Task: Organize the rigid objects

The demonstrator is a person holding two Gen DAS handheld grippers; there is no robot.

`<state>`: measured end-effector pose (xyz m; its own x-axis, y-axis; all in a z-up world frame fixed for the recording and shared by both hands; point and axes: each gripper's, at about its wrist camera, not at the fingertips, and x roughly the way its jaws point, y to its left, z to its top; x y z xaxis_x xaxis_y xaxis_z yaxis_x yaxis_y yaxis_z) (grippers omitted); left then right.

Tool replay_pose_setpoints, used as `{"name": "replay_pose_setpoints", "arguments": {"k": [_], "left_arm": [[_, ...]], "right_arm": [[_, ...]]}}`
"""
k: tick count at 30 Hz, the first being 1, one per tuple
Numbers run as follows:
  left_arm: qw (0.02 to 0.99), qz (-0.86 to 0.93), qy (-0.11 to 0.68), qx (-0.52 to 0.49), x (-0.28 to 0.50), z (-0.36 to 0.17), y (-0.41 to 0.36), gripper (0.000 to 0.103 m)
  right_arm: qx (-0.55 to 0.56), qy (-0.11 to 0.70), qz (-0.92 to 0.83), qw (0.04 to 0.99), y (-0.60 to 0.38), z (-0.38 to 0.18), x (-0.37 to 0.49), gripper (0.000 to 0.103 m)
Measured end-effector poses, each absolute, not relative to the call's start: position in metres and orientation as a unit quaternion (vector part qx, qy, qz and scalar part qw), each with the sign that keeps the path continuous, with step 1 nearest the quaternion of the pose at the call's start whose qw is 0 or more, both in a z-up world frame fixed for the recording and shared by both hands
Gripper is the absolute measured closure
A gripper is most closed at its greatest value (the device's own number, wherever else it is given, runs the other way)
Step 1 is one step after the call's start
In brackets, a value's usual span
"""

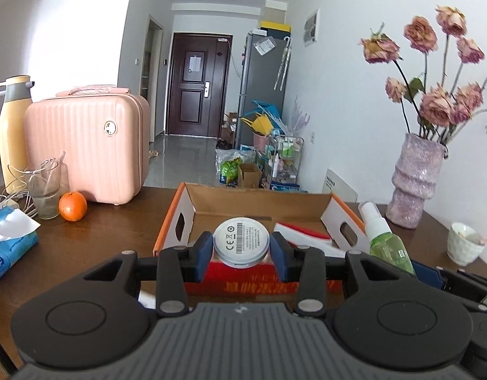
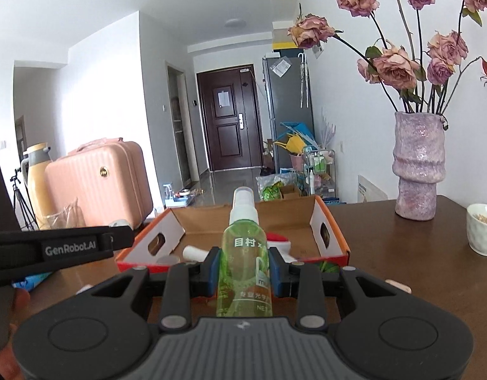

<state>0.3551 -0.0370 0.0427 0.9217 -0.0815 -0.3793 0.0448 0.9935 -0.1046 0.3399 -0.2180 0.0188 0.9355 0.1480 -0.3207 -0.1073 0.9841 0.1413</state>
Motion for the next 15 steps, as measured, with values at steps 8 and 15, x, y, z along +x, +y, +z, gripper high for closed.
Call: {"name": "replay_pose_setpoints", "arguments": {"k": [8, 15], "left_arm": [[0.979, -0.014, 0.193, -0.059, 0.388, 0.048, -0.036, 0.063], [0.976, -0.005, 0.204, -0.073, 0.42, 0.043, -0.033, 0.063]], "right_arm": [[0.071, 0.168, 0.067, 0.981, -0.214, 0.02, 0.374, 0.073], [0.076, 0.171, 0.066, 0.98, -0.208, 0.015, 0.406, 0.073]]}}
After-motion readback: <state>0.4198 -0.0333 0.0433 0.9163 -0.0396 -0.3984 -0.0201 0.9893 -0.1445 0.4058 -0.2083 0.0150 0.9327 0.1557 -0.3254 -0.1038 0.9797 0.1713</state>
